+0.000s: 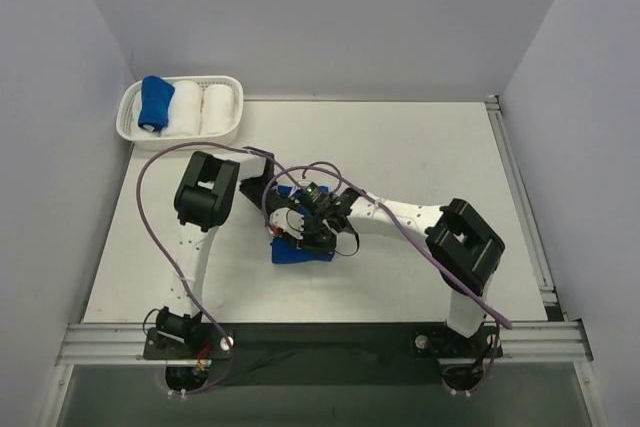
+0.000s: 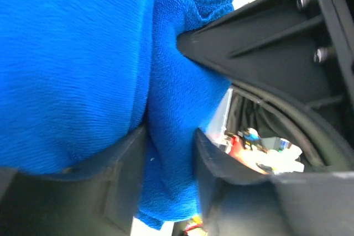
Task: Roll the towels
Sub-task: Roll the towel
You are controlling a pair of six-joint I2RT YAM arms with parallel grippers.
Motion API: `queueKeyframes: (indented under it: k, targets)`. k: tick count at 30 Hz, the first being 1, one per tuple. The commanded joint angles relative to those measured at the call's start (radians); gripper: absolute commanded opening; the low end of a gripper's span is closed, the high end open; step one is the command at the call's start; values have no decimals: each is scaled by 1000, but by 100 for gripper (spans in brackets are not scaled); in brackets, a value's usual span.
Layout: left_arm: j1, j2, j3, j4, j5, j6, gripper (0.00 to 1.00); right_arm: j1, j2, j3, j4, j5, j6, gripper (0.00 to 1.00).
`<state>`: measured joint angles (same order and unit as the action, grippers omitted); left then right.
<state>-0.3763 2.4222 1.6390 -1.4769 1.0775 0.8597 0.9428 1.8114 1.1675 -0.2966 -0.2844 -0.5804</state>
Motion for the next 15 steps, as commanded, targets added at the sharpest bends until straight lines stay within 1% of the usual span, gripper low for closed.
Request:
queueKeyframes:
  k: [1, 2, 4, 5, 7, 8, 11, 12, 14, 15]
  targets:
    - [68, -58, -56, 109, -50, 119, 55, -35, 92, 50, -200, -271, 42, 0]
    - [104, -95, -59, 109, -12, 121, 57, -59, 109, 67, -267, -298, 40, 0]
    - [146, -124, -53, 89, 19, 145, 60, -82, 170, 131, -338, -372, 31, 0]
    - [189, -155, -39, 60, 51, 156, 62, -94, 190, 150, -386, -398, 31, 0]
    - [237, -195, -28, 27, 94, 177, 63, -124, 245, 185, -433, -453, 27, 0]
    - [287, -237, -25, 20, 107, 182, 63, -133, 261, 214, -458, -470, 31, 0]
    - [355, -326, -34, 1, 121, 188, 65, -159, 322, 277, -510, -510, 36, 0]
    - [406, -348, -38, -8, 118, 206, 65, -162, 348, 297, -522, -521, 43, 0]
    - [456, -415, -57, -17, 101, 220, 65, -173, 379, 352, -567, -556, 51, 0]
    - [511, -442, -92, -14, 98, 231, 65, -177, 411, 374, -587, -567, 54, 0]
